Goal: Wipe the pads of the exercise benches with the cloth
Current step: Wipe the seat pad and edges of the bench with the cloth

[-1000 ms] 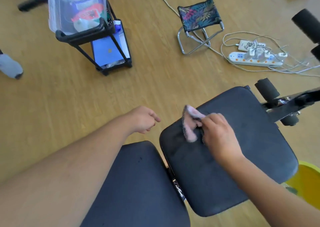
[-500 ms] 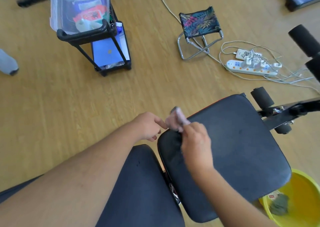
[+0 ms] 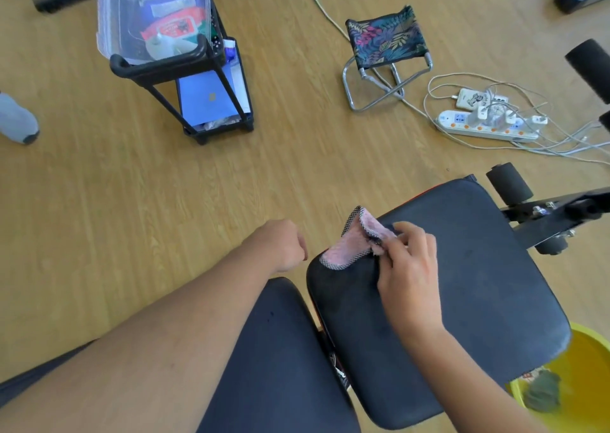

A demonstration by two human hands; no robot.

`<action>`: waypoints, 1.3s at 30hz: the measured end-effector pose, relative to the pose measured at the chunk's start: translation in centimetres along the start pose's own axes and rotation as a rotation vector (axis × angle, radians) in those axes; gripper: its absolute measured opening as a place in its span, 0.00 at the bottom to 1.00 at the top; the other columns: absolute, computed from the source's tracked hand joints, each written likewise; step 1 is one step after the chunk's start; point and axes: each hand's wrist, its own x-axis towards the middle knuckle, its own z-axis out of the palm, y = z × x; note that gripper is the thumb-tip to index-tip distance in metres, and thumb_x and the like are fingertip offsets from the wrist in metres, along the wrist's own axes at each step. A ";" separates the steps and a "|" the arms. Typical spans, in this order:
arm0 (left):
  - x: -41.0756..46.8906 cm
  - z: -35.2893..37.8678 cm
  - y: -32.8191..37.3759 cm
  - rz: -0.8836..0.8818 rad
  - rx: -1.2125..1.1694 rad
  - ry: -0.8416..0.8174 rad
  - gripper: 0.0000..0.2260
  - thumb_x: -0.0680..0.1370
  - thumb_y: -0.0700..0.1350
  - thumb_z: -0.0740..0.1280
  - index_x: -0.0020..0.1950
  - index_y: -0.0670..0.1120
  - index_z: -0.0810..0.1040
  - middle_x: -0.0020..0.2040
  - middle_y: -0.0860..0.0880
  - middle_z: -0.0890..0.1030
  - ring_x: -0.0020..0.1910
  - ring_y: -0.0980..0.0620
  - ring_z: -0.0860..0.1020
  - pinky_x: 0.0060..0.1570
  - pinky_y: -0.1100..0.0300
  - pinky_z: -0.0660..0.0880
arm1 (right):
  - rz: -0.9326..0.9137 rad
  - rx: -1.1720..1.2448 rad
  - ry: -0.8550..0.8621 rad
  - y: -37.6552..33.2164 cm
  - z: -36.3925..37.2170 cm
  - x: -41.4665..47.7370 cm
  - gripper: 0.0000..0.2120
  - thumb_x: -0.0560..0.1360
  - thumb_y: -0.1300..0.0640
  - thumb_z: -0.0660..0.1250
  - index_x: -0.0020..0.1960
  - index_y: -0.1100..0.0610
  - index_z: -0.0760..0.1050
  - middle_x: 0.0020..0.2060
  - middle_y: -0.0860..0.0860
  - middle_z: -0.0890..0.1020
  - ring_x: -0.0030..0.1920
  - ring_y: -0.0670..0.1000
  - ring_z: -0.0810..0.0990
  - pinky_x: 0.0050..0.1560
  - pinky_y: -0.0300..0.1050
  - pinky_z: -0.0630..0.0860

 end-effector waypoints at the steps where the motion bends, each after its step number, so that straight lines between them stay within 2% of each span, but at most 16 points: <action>1: 0.2 0.2 -0.1 -0.003 0.059 0.029 0.19 0.77 0.36 0.59 0.55 0.49 0.87 0.62 0.45 0.82 0.53 0.43 0.82 0.54 0.53 0.81 | -0.012 0.021 0.020 -0.7 0.5 -0.9 0.09 0.74 0.72 0.66 0.51 0.64 0.81 0.54 0.57 0.78 0.49 0.56 0.72 0.51 0.51 0.75; 4: 0.8 0.4 -0.4 -0.008 0.177 0.068 0.14 0.78 0.40 0.63 0.54 0.48 0.86 0.52 0.45 0.84 0.47 0.42 0.82 0.50 0.51 0.83 | -0.064 0.093 -0.033 -2.6 1.9 -4.0 0.13 0.70 0.75 0.65 0.49 0.63 0.81 0.51 0.54 0.81 0.44 0.54 0.73 0.48 0.50 0.75; 6: 1.0 0.2 -0.2 -0.010 0.217 0.073 0.12 0.77 0.41 0.64 0.53 0.47 0.87 0.49 0.45 0.83 0.42 0.42 0.80 0.47 0.52 0.83 | -0.203 0.108 -0.125 -3.8 2.5 -6.5 0.08 0.72 0.71 0.68 0.44 0.60 0.80 0.43 0.53 0.79 0.38 0.55 0.71 0.41 0.51 0.75; 9: 0.6 -0.2 0.3 -0.044 0.210 0.111 0.15 0.76 0.40 0.64 0.52 0.51 0.89 0.59 0.47 0.84 0.50 0.42 0.82 0.53 0.51 0.83 | -0.424 0.118 -0.262 -4.0 2.1 -7.5 0.11 0.79 0.64 0.62 0.39 0.59 0.77 0.38 0.53 0.76 0.35 0.55 0.69 0.37 0.51 0.73; 11: 0.6 -0.2 0.8 -0.027 0.158 0.141 0.15 0.76 0.41 0.64 0.50 0.54 0.89 0.61 0.49 0.84 0.55 0.44 0.82 0.54 0.52 0.81 | -0.558 0.046 -0.279 -1.3 0.9 -4.7 0.11 0.77 0.67 0.59 0.40 0.60 0.78 0.37 0.54 0.74 0.35 0.56 0.70 0.36 0.51 0.72; 13: 0.8 0.2 1.3 0.018 -0.064 0.094 0.13 0.77 0.41 0.66 0.50 0.54 0.89 0.58 0.49 0.85 0.52 0.45 0.83 0.50 0.55 0.81 | -0.412 -0.027 -0.146 3.0 -0.5 -0.7 0.09 0.75 0.70 0.61 0.40 0.62 0.78 0.36 0.56 0.73 0.36 0.57 0.70 0.35 0.54 0.71; 16: 0.4 0.7 1.8 0.024 -0.346 -0.075 0.11 0.77 0.42 0.72 0.58 0.52 0.87 0.57 0.52 0.85 0.55 0.50 0.84 0.49 0.59 0.82 | 0.019 -0.077 0.046 7.4 -2.7 3.1 0.08 0.76 0.70 0.66 0.38 0.66 0.75 0.35 0.57 0.69 0.39 0.58 0.68 0.38 0.51 0.68; 20: 0.1 1.4 1.3 0.077 -0.220 -0.063 0.19 0.74 0.35 0.74 0.62 0.52 0.85 0.56 0.53 0.86 0.54 0.54 0.82 0.53 0.63 0.78 | 0.281 -0.056 0.084 4.3 -2.3 2.5 0.09 0.74 0.71 0.65 0.36 0.65 0.72 0.36 0.54 0.68 0.40 0.55 0.66 0.37 0.46 0.66; 22: -0.1 1.3 0.6 0.027 -0.226 -0.032 0.19 0.75 0.34 0.72 0.64 0.49 0.84 0.53 0.51 0.85 0.51 0.50 0.83 0.56 0.58 0.80 | 0.288 0.024 -0.011 0.9 -1.0 0.6 0.07 0.72 0.72 0.66 0.39 0.62 0.74 0.37 0.53 0.71 0.40 0.54 0.68 0.37 0.45 0.67; 24: -0.3 0.6 -0.3 -0.007 -0.255 0.000 0.17 0.77 0.31 0.68 0.62 0.46 0.85 0.51 0.46 0.86 0.52 0.44 0.85 0.60 0.51 0.81 | 0.073 0.089 -0.179 -2.7 -0.1 -1.9 0.11 0.65 0.74 0.69 0.40 0.59 0.76 0.37 0.52 0.73 0.38 0.54 0.70 0.37 0.44 0.69; 26: -0.3 -0.3 -0.9 -0.012 -0.309 0.026 0.17 0.77 0.29 0.63 0.58 0.46 0.85 0.48 0.41 0.86 0.47 0.40 0.85 0.56 0.49 0.83 | -0.242 0.073 -0.285 -4.0 0.3 -3.8 0.11 0.65 0.72 0.67 0.38 0.57 0.75 0.34 0.52 0.73 0.35 0.53 0.67 0.34 0.44 0.67; 29: -0.7 -0.8 -1.1 -0.026 -0.400 0.027 0.21 0.78 0.27 0.61 0.65 0.43 0.83 0.47 0.42 0.82 0.41 0.43 0.81 0.39 0.62 0.83 | -0.615 0.031 -0.400 -2.3 -0.5 -3.0 0.18 0.80 0.66 0.52 0.38 0.57 0.74 0.34 0.53 0.73 0.34 0.54 0.68 0.35 0.47 0.68; 32: -0.9 -0.4 -0.9 0.001 -0.436 0.004 0.21 0.79 0.27 0.62 0.69 0.43 0.80 0.52 0.41 0.82 0.43 0.45 0.81 0.37 0.66 0.82 | -0.886 -0.088 -0.498 0.8 -2.1 -0.2 0.15 0.80 0.65 0.55 0.40 0.58 0.76 0.37 0.54 0.74 0.37 0.55 0.70 0.38 0.47 0.70; 34: -1.0 0.0 -0.5 0.013 -0.433 -0.031 0.22 0.79 0.28 0.63 0.69 0.44 0.80 0.55 0.40 0.82 0.43 0.47 0.80 0.36 0.68 0.81 | -0.744 -0.128 -0.380 4.6 -3.2 2.5 0.09 0.76 0.68 0.60 0.42 0.60 0.77 0.38 0.55 0.73 0.38 0.56 0.70 0.39 0.50 0.71; 36: -1.0 0.4 -0.1 0.020 -0.373 -0.041 0.23 0.78 0.28 0.64 0.69 0.46 0.80 0.59 0.40 0.82 0.42 0.50 0.80 0.35 0.69 0.81 | -0.310 -0.124 -0.161 8.4 -4.3 4.9 0.08 0.72 0.72 0.63 0.44 0.63 0.78 0.38 0.55 0.71 0.39 0.56 0.68 0.38 0.53 0.71; 39: -0.3 0.8 0.3 0.024 -0.341 0.000 0.24 0.77 0.29 0.66 0.69 0.48 0.80 0.56 0.44 0.84 0.45 0.50 0.83 0.37 0.68 0.81 | 0.313 -0.084 0.091 7.8 -3.6 5.7 0.10 0.72 0.74 0.62 0.47 0.64 0.79 0.37 0.54 0.67 0.42 0.54 0.65 0.39 0.46 0.67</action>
